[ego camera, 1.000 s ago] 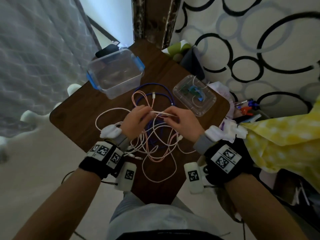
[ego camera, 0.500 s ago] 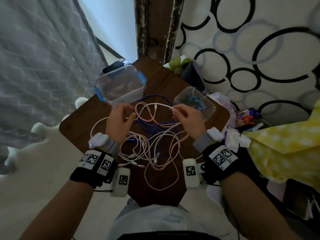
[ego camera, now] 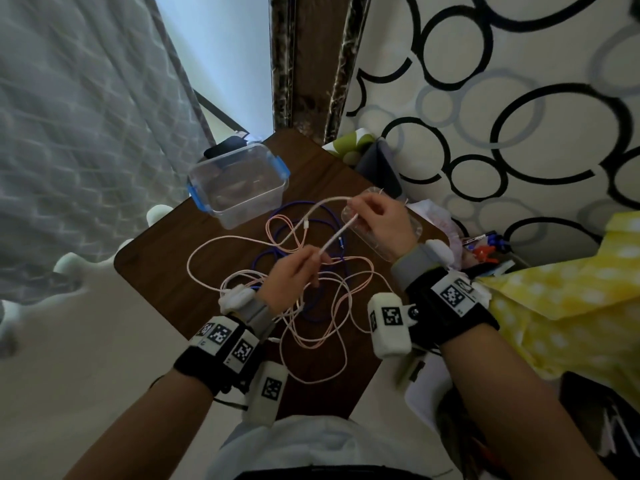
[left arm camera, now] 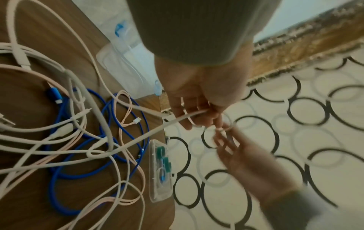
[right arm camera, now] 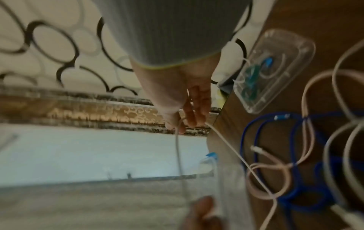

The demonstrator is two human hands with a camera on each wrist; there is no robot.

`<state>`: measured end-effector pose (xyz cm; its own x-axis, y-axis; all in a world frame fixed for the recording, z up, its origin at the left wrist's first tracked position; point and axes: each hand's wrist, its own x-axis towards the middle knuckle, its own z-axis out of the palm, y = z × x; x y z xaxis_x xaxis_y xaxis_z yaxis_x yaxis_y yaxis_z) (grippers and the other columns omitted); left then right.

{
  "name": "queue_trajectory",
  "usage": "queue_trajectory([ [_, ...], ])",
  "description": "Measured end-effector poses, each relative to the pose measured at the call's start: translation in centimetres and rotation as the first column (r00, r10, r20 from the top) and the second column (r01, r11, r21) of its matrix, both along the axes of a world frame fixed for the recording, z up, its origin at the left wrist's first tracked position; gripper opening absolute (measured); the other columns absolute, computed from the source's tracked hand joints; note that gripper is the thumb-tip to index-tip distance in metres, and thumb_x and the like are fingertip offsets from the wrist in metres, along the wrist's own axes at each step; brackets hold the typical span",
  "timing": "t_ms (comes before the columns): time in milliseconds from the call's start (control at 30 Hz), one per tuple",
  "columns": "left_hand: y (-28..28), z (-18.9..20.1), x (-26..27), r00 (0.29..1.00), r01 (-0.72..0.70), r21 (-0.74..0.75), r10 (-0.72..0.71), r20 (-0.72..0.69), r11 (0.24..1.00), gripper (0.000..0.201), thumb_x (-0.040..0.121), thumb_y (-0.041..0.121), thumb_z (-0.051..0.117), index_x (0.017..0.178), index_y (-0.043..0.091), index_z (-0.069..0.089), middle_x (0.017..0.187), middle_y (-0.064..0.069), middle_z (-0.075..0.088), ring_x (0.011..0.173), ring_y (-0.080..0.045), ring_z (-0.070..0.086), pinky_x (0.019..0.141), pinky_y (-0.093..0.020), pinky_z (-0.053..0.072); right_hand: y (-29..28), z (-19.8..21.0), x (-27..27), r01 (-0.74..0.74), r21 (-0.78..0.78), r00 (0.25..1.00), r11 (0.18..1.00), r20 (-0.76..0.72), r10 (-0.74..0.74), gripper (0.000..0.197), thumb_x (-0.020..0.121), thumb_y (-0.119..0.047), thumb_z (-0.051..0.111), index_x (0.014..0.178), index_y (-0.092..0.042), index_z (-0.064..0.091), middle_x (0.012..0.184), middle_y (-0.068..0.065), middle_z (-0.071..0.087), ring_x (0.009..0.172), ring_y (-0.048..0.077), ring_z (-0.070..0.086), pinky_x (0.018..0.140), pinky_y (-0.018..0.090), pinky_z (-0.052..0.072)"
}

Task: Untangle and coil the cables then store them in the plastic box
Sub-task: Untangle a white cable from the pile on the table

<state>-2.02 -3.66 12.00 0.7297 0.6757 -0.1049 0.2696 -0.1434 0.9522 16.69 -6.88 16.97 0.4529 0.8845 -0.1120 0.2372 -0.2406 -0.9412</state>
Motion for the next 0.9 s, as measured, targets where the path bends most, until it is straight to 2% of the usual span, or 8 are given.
queue_trajectory([
  [167, 1.1, 0.2, 0.8, 0.999, -0.030, -0.002, 0.030, 0.010, 1.000, 0.026, 0.099, 0.017, 0.034, 0.095, 0.023, 0.059, 0.060, 0.005, 0.042, 0.049, -0.002, 0.041, 0.053, -0.018, 0.038, -2.1, -3.1, 0.6, -0.153, -0.177, 0.879, 0.972, 0.426, 0.216, 0.022, 0.090, -0.013, 0.051, 0.101, -0.020, 0.069, 0.135, 0.009, 0.040, 0.127, 0.021, 0.032, 0.107, 0.036, 0.028],
  [233, 1.3, 0.5, 1.3, 1.000, -0.009, 0.048, 0.010, -0.020, 0.999, 0.025, 0.099, 0.019, 0.035, 0.094, 0.027, 0.058, 0.059, 0.006, 0.044, 0.048, -0.001, 0.043, 0.053, -0.017, 0.040, -2.2, -3.1, -0.3, -0.298, -0.124, 0.807, 0.946, 0.496, 0.319, 0.017, 0.088, -0.014, 0.055, 0.100, -0.013, 0.067, 0.124, 0.010, 0.053, 0.116, 0.020, 0.045, 0.098, 0.034, 0.035],
  [300, 1.7, 0.5, 1.1, 0.999, -0.041, 0.063, 0.043, -0.028, 0.997, 0.023, 0.099, 0.020, 0.036, 0.091, 0.031, 0.055, 0.060, 0.005, 0.047, 0.049, -0.001, 0.046, 0.056, -0.019, 0.043, -1.7, -2.8, -1.4, -0.369, -0.085, 0.795, 0.925, 0.488, 0.362, 0.016, 0.092, -0.020, 0.054, 0.094, -0.007, 0.063, 0.092, 0.009, 0.063, 0.085, 0.018, 0.056, 0.075, 0.030, 0.041],
  [433, 1.8, -0.2, -0.8, 0.996, -0.028, -0.014, 0.026, -0.088, 1.000, 0.016, 0.097, 0.022, 0.042, 0.098, 0.022, 0.057, 0.079, 0.000, 0.060, 0.069, -0.010, 0.058, 0.074, -0.030, 0.048, -0.9, -1.7, -1.6, -0.090, 0.070, 0.957, 0.994, 0.283, 0.067, 0.015, 0.097, -0.022, 0.046, 0.088, -0.013, 0.055, 0.075, -0.002, 0.055, 0.069, 0.008, 0.050, 0.062, 0.016, 0.038],
  [533, 1.8, -0.5, -1.7, 0.990, 0.000, -0.032, -0.004, -0.139, 1.000, 0.019, 0.097, 0.015, 0.040, 0.096, 0.022, 0.058, 0.086, 0.003, 0.063, 0.082, -0.006, 0.061, 0.084, -0.027, 0.046, -0.7, -1.4, -0.6, 0.061, 0.075, 0.966, 0.995, 0.247, -0.078, 0.015, 0.096, -0.027, 0.045, 0.089, -0.018, 0.054, 0.084, 0.006, 0.060, 0.077, 0.013, 0.055, 0.066, 0.015, 0.041],
  [633, 1.7, 0.1, -1.5, 0.995, -0.091, -0.101, 0.086, -0.058, 0.991, 0.023, 0.098, 0.013, 0.037, 0.091, 0.025, 0.056, 0.084, -0.001, 0.064, 0.086, -0.014, 0.065, 0.088, -0.031, 0.050, -0.7, -1.9, -0.5, 0.011, -0.004, 0.942, 1.000, 0.336, -0.009, 0.019, 0.097, -0.027, 0.044, 0.098, -0.016, 0.059, 0.088, 0.002, 0.061, 0.083, 0.015, 0.057, 0.069, 0.021, 0.043],
  [767, 0.6, 1.4, -0.4, 0.994, -0.098, -0.208, 0.105, 0.021, 0.973, 0.020, 0.099, 0.017, 0.035, 0.092, 0.024, 0.052, 0.082, -0.009, 0.067, 0.086, -0.025, 0.068, 0.085, -0.034, 0.054, -1.5, -3.1, -0.7, -0.073, 0.019, 0.841, 0.997, 0.539, 0.051, 0.047, 0.089, -0.022, 0.056, 0.134, -0.017, 0.044, 0.124, 0.009, 0.054, 0.114, 0.022, 0.049, 0.098, 0.034, 0.036],
  [900, -1.1, 2.2, 0.1, 0.990, 0.006, 0.057, 0.001, -0.138, 0.998, 0.018, 0.098, 0.021, 0.038, 0.096, 0.026, 0.055, 0.072, 0.003, 0.068, 0.073, -0.012, 0.067, 0.076, -0.024, 0.051, -2.6, -2.8, -1.3, -0.160, 0.001, 0.596, 0.987, 0.797, 0.096, 0.064, 0.080, -0.029, 0.058, 0.140, -0.030, 0.035, 0.148, 0.014, 0.029, 0.138, 0.033, 0.025, 0.112, 0.055, 0.011],
])
